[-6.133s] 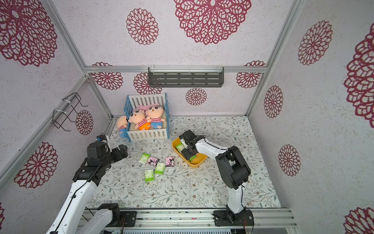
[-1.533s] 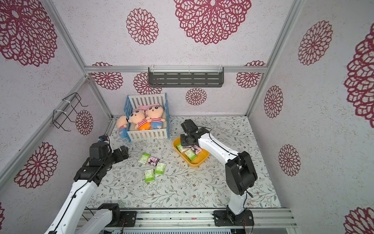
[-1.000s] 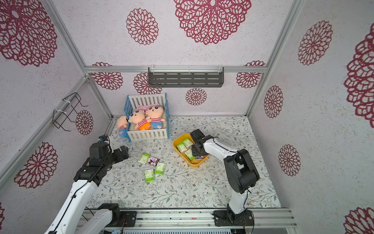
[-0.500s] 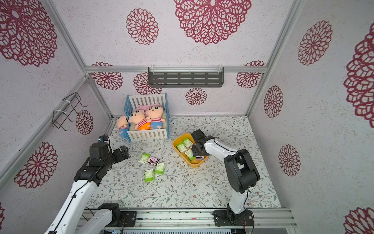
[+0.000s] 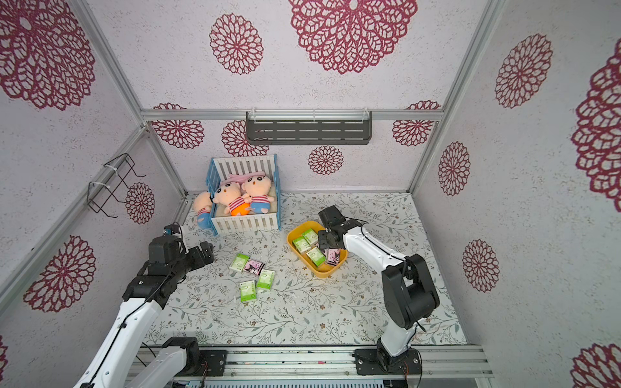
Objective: Put the pocket tissues into the storage box
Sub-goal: Place the pocket tissues in the storage box.
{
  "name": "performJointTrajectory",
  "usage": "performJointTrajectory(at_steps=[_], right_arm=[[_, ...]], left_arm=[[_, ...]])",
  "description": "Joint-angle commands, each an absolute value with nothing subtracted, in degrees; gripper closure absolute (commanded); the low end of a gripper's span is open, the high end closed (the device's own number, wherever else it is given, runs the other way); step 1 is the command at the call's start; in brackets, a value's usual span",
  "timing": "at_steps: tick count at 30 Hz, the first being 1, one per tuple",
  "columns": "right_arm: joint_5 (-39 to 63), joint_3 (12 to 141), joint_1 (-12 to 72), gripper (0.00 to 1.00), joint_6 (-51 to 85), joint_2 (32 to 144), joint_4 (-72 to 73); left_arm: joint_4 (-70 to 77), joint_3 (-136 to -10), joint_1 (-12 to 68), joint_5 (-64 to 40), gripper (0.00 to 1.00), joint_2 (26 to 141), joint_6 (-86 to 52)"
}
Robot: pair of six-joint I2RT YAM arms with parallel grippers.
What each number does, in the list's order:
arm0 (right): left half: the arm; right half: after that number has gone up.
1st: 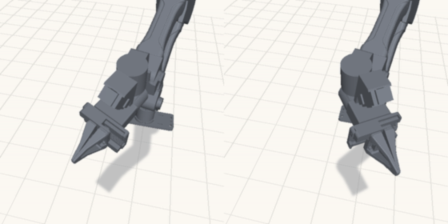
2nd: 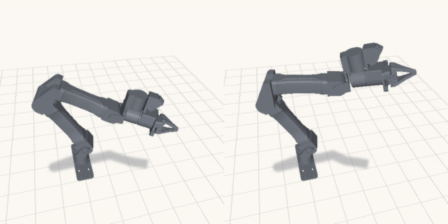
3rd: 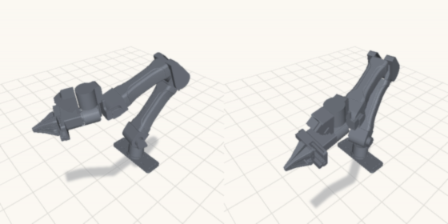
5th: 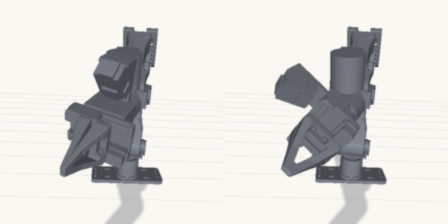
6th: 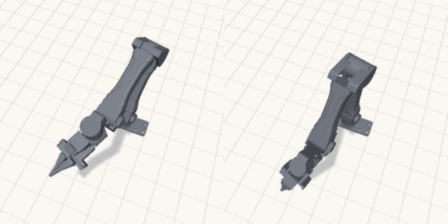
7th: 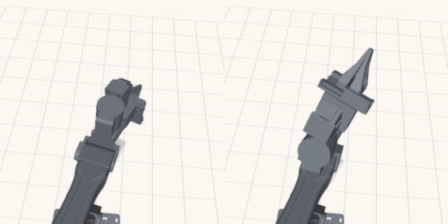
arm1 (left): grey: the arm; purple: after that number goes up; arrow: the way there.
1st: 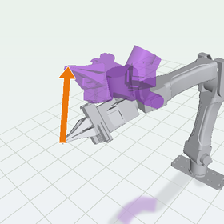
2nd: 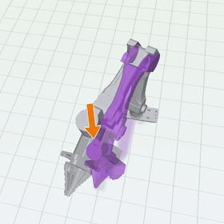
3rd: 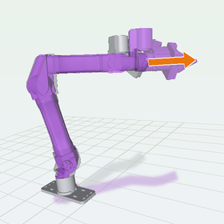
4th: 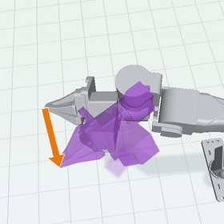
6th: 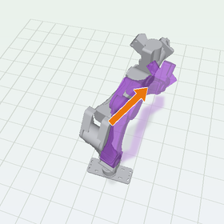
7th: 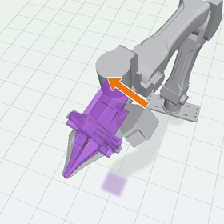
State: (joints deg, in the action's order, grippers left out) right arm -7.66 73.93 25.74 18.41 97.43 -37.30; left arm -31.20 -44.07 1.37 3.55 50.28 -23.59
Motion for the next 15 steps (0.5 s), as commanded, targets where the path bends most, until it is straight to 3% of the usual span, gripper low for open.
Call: performJointTrajectory(at_steps=[1, 15], right_arm=[[-4.8, 73.9, 26.2, 0.37, 16.5, 95.4, -35.9], [-0.1, 73.5, 27.6, 0.37, 17.8, 100.1, -32.0]], left_arm=[[-31.0, -44.3, 1.9, 3.6, 0.03, 50.5, -23.1], [-31.1, -44.3, 2.2, 3.8, 0.03, 50.5, -23.1]])
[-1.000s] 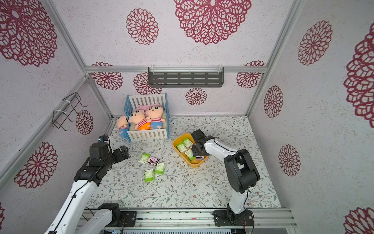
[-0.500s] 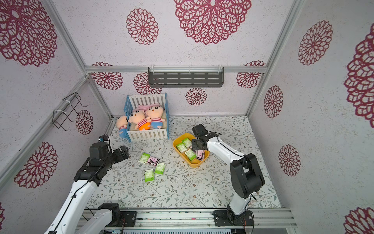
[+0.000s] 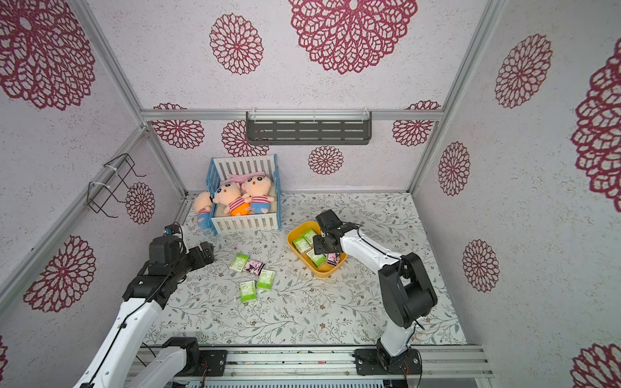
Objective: Put the pocket tissues into the storage box
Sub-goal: Place the pocket tissues in the storage box, then adjust the pocket tissues in the storage box.
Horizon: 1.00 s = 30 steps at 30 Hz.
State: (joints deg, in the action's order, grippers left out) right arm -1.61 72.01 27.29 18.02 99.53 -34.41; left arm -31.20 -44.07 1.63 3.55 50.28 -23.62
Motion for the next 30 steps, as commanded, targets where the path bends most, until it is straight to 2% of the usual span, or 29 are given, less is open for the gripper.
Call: performJointTrajectory(at_steps=[1, 8, 14, 24, 30], right_arm=[[-0.1, 73.6, 27.7, 0.37, 17.8, 100.7, -31.9], [-3.6, 72.9, 27.6, 0.37, 17.9, 104.0, -33.0], [-7.3, 71.8, 27.0, 0.36, 18.8, 103.3, -34.8], [-8.0, 74.2, 27.2, 0.36, 17.9, 100.1, -35.6], [-7.7, 77.5, 32.7, 0.36, 13.6, 96.5, -35.4]], left_arm=[[-31.1, -44.3, 2.3, 3.8, 0.03, 50.5, -23.1], [-31.3, -44.4, 2.5, 4.1, 0.03, 50.4, -23.0], [-31.3, -44.4, 2.5, 4.3, 0.03, 50.5, -23.0], [-31.4, -44.4, 2.6, 4.4, 0.03, 50.5, -23.0], [-31.2, -44.3, 2.8, 4.4, 0.03, 50.6, -23.1]])
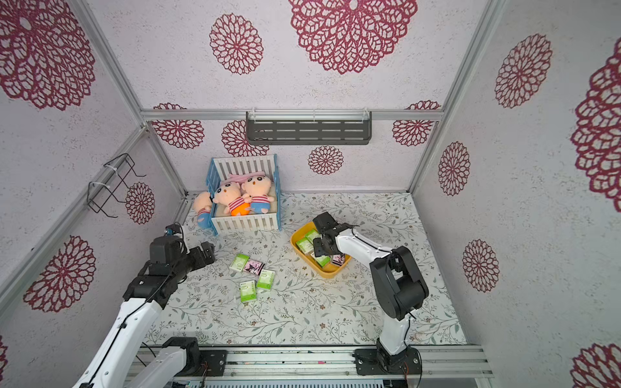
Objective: Put the pocket tissues into the storage box
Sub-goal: Adjust the pocket tissues in the storage box, then pick up the pocket tissues from the center of the board.
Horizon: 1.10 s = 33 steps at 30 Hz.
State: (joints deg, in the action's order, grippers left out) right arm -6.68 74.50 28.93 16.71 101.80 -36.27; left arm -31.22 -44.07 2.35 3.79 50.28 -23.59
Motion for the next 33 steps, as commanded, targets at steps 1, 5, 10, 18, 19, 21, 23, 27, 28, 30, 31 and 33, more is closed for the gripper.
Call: performJointTrajectory(at_steps=[1, 5, 10, 18, 19, 21, 23, 27, 28, 30, 31, 33], right_arm=[[-8.4, 78.2, 34.5, 0.35, 12.9, 96.1, -35.1], [-7.2, 80.6, 41.0, 0.35, 11.0, 97.2, -34.3], [-0.9, 81.8, 46.1, 0.33, 13.4, 102.3, -35.2], [-1.4, 84.6, 51.8, 0.26, 23.0, 109.4, -35.3], [-1.1, 86.0, 51.9, 0.26, 23.8, 110.7, -35.9], [-0.6, 89.0, 52.3, 0.25, 24.7, 113.0, -37.5], [-1.0, 91.5, 52.7, 0.22, 25.8, 114.9, -39.2], [0.1, 92.2, 53.0, 0.2, 27.9, 116.9, -39.5], [0.3, 92.3, 53.2, 0.19, 28.3, 117.3, -39.3], [0.2, 92.7, 53.4, 0.18, 29.0, 118.0, -39.2], [0.2, 93.2, 53.5, 0.18, 29.2, 118.5, -39.4], [-0.3, 94.5, 53.8, 0.17, 29.4, 119.7, -40.2]], left_arm=[[-31.2, -44.3, 2.8, 4.4, 0.03, 50.6, -23.1], [-31.2, -44.3, 2.8, 4.5, 0.03, 50.7, -23.4], [-31.4, -44.2, 2.9, 4.7, 0.03, 50.4, -23.4], [-31.7, -44.2, 3.2, 4.9, 0.03, 50.4, -23.7], [-31.8, -44.2, 3.2, 5.1, 0.03, 50.3, -23.6], [-31.9, -44.3, 3.3, 5.5, 0.03, 50.4, -23.5], [-31.9, -44.3, 3.4, 5.6, 0.03, 50.5, -23.4], [-31.8, -44.3, 3.6, 5.5, 0.03, 51.0, -23.5], [-31.8, -44.3, 3.6, 5.5, 0.03, 51.0, -23.5], [-31.8, -44.4, 3.8, 5.8, 0.03, 51.0, -23.4], [-31.8, -44.4, 3.9, 5.8, 0.03, 51.0, -23.4], [-31.8, -44.4, 4.0, 5.9, 0.03, 51.0, -23.4]])
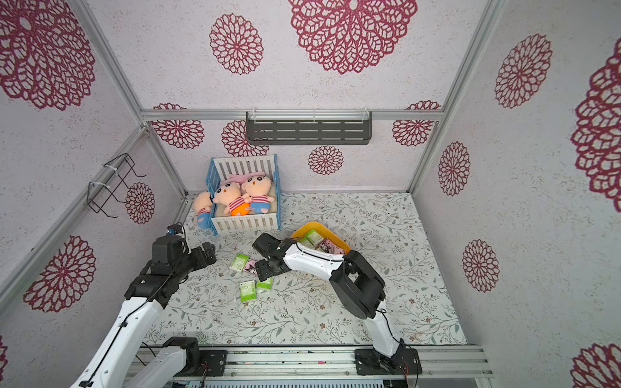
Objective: Put the pocket tissues into the storage box
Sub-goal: Pick up the pocket tissues from the center of the board.
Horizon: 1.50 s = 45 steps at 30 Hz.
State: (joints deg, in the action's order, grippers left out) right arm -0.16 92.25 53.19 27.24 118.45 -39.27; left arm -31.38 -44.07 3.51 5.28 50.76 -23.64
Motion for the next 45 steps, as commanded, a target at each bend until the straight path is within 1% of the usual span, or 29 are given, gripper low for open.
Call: performJointTrajectory(at_steps=[1, 3, 6, 11, 16, 21, 25, 28, 29, 31, 32, 39, 45], right_arm=[[-0.6, 95.6, 54.1, 0.15, 29.3, 120.5, -40.7], [-1.9, 97.9, 54.5, 0.13, 28.9, 122.0, -42.0], [-3.0, 100.1, 54.8, 0.13, 29.1, 123.9, -43.9], [-4.6, 100.3, 54.9, 0.12, 29.8, 125.4, -44.9], [-5.8, 98.4, 55.0, 0.12, 30.1, 124.7, -45.0], [-6.0, 93.2, 54.9, 0.12, 30.1, 122.1, -44.3], [-5.8, 91.4, 55.0, 0.16, 30.2, 120.7, -43.4], [-6.1, 92.0, 55.0, 0.23, 29.2, 120.4, -42.9], [-6.2, 92.2, 55.0, 0.27, 28.7, 120.1, -42.6], [-6.7, 92.6, 54.9, 0.4, 28.0, 119.5, -42.0], [-7.0, 92.9, 54.9, 0.43, 27.6, 119.2, -42.0], [-8.1, 95.4, 53.5, 0.44, 24.7, 114.0, -42.2], [-9.3, 100.3, 45.2, 0.44, 20.1, 110.3, -46.6]], left_arm=[[-31.8, -44.4, 4.0, 5.9, 0.03, 51.0, -23.3], [-31.8, -44.4, 4.1, 5.9, 0.03, 50.9, -23.4], [-31.8, -44.4, 4.5, 5.6, 0.03, 50.8, -23.5], [-32.0, -44.4, 5.7, 6.7, 0.03, 50.6, -23.3], [-32.2, -44.5, 6.0, 7.2, 0.03, 50.9, -23.0], [-32.4, -44.6, 6.1, 7.5, 0.03, 50.8, -22.8], [-32.4, -44.6, 6.3, 7.7, 0.03, 50.8, -22.8], [-32.5, -44.5, 6.5, 7.9, 0.03, 50.8, -22.9], [-32.6, -44.6, 6.7, 8.0, 0.03, 50.7, -23.0], [-32.7, -44.5, 6.9, 8.4, 0.03, 50.6, -23.0], [-32.6, -44.6, 6.9, 8.4, 0.03, 50.6, -23.0], [-32.6, -44.5, 7.1, 8.5, 0.03, 51.1, -22.9], [-32.7, -44.6, 7.1, 8.4, 0.03, 51.3, -22.8]])
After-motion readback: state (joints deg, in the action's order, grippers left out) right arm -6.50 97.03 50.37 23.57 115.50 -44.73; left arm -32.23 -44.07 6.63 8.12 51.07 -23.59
